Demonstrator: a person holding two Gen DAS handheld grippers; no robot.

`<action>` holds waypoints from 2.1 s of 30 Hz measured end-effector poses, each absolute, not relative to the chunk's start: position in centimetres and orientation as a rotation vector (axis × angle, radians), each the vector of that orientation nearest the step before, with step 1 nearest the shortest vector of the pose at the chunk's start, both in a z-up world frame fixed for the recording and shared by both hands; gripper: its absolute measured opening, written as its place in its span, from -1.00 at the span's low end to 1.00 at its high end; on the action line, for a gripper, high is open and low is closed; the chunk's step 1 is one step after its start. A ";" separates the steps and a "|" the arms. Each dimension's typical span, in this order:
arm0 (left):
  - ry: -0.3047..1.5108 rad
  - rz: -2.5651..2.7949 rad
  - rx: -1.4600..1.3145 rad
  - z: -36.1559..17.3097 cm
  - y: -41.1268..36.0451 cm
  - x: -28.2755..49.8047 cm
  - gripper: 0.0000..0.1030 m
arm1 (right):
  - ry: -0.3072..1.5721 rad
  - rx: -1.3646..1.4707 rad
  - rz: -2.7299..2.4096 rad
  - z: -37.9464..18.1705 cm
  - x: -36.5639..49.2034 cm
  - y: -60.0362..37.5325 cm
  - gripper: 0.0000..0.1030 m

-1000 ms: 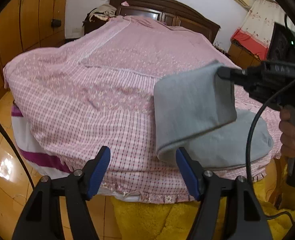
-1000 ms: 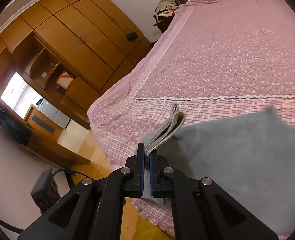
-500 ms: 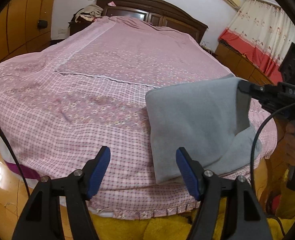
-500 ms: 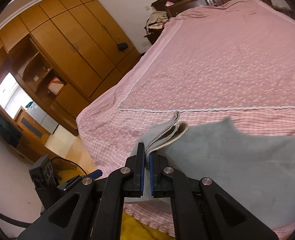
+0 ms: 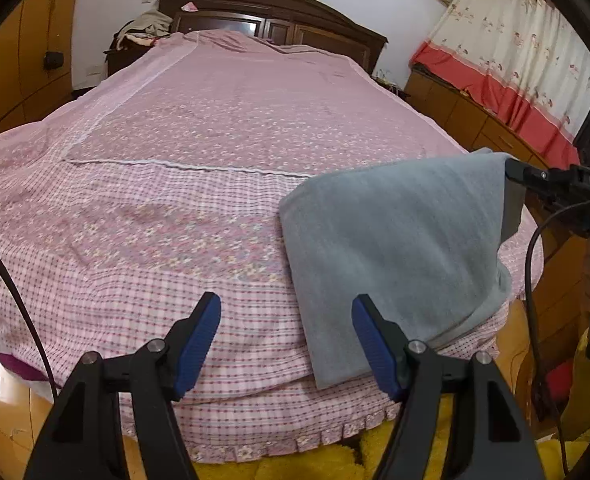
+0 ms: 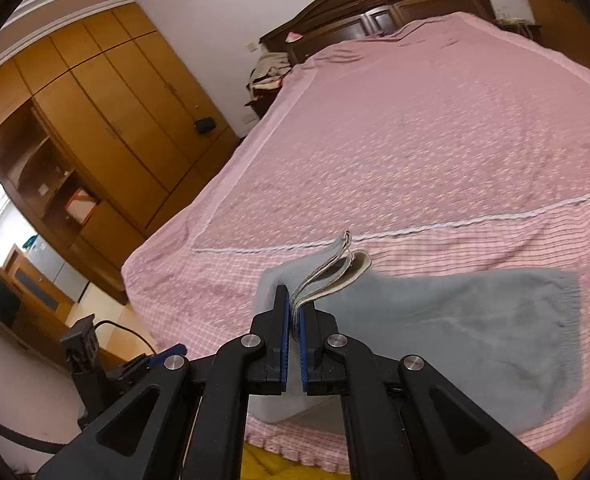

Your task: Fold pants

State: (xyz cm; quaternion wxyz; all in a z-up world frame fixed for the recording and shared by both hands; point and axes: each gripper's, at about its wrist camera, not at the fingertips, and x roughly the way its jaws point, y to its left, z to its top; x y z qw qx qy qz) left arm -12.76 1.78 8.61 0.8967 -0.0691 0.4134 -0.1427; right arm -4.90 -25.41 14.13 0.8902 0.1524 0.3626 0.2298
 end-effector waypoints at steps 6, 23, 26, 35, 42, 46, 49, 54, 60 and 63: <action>0.860 -0.333 -0.119 8.5 0.0 -12.0 0.39 | 0.755 0.320 0.427 14.3 -5.5 -27.3 -0.90; 0.872 -0.460 -0.039 8.2 -6.3 -9.8 0.39 | 0.719 0.406 0.241 14.1 -7.1 -34.8 -0.90; 0.888 -0.481 -0.023 7.4 -7.5 -9.1 0.39 | 0.750 0.415 0.200 12.9 -6.5 -35.8 -0.90; 0.929 -0.472 0.061 4.5 -11.4 -6.3 0.39 | 0.843 0.393 0.057 7.4 -4.4 -38.4 -0.90; 0.959 -0.456 0.076 2.2 -13.7 -3.0 0.39 | 0.943 0.362 0.019 3.1 -2.5 -39.6 -0.86; 0.952 -0.444 0.120 1.4 -14.4 -2.2 0.39 | 0.956 0.333 0.075 3.5 -2.2 -39.9 -0.70; 0.942 -0.440 0.136 1.2 -14.6 -2.3 0.39 | 0.977 0.346 0.154 4.0 -1.4 -40.7 -0.45; 0.941 -0.430 0.124 1.3 -14.6 -2.6 0.39 | 1.030 0.415 0.221 4.2 0.0 -42.0 -0.43; 0.946 -0.427 0.090 1.5 -13.7 -3.1 0.39 | 0.961 0.412 0.162 6.2 -0.4 -43.1 -0.43; 0.945 -0.420 0.096 1.3 -13.7 -3.2 0.40 | 0.931 0.377 0.149 6.9 0.4 -42.7 -0.43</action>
